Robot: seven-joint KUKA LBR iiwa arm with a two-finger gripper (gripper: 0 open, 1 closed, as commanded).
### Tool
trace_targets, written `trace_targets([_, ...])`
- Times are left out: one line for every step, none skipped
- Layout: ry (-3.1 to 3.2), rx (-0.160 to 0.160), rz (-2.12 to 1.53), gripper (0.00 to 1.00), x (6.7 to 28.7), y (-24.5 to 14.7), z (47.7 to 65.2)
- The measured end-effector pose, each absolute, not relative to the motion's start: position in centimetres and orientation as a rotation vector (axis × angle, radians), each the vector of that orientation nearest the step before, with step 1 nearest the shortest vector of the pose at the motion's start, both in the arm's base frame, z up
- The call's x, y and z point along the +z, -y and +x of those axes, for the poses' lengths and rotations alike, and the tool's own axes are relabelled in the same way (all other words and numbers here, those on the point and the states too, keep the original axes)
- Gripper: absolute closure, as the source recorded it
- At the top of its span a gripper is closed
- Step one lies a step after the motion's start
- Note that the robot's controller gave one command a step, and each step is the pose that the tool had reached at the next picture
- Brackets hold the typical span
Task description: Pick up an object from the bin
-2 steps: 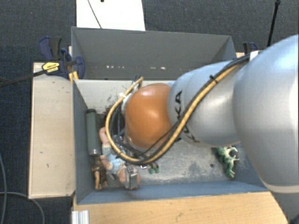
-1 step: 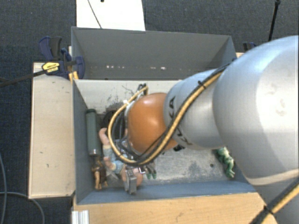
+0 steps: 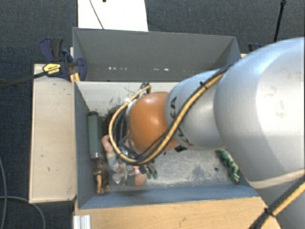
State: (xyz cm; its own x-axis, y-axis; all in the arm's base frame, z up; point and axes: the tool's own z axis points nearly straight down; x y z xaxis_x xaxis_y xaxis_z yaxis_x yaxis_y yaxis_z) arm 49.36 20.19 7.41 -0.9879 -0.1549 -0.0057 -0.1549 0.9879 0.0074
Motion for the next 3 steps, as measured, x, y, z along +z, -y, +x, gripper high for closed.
trace_targets([-3.127, 0.013, -0.243, 1.0, 7.43, -20.2, 49.38])
trace_targets([-3.126, 0.012, -0.243, 1.0, 7.55, -20.23, 49.38])
trace_targets([-3.128, 0.01, -0.242, 1.0, 7.77, -20.26, 49.39])
